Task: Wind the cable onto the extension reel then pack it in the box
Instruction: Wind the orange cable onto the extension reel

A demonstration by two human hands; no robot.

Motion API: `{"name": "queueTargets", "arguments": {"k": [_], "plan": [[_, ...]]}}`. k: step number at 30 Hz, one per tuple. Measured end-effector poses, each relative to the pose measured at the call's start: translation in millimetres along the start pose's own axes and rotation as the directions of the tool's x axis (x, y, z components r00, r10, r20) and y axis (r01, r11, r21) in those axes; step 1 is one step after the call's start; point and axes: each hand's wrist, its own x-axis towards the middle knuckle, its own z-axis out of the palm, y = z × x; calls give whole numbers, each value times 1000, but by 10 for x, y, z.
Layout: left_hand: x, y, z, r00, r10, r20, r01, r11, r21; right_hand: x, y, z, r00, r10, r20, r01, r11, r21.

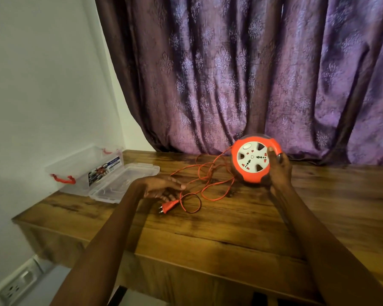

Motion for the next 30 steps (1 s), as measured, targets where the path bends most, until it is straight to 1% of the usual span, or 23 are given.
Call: {"name": "queueTargets", "arguments": {"k": [1,3,4,5,7,10,12,14,16,18,20,23,26,30], "plan": [[-61,12,5,1000,-10,24,8,994,107,-4,-3,4,1000,-7,7,7,1000,-4],[-164,53,39,998,-36,54,17,948,318,-18,-5,20,1000,-15,20,15,1000,-10],[-202,78,65,997,-41,62,15,926,378,-28,-7,31,1000,-13,27,13,1000,-11],[-228,101,91,997,-35,64,7,915,403,-39,-10,40,999,-10,33,10,1000,-9],[-262,129,132,998,-3,62,-21,925,379,-59,-18,53,999,-6,46,6,1000,-2],[-293,132,169,997,76,18,-78,960,269,-79,-27,46,998,-19,67,19,1000,13],[-274,126,164,987,144,-73,-129,974,186,-83,-46,29,996,-19,90,16,999,35],[-231,142,129,967,164,-195,-147,984,98,-86,-73,13,993,-7,122,0,998,56],[-181,172,78,939,159,-304,-123,983,135,-96,-101,10,989,5,148,-16,997,76],[-98,181,18,905,202,-374,-142,973,180,-111,-121,22,987,9,163,-24,996,91],[-9,189,-34,866,259,-429,-176,959,223,-127,-138,43,985,14,171,-32,994,104],[107,210,-77,818,327,-473,-173,924,341,-157,-172,67,984,18,180,-40,992,121],[241,219,-94,819,343,-461,-192,919,344,-175,-193,79,979,28,202,-55,990,129],[441,236,3,836,318,-447,-217,940,263,-168,-198,117,974,37,224,-70,988,139]]}}
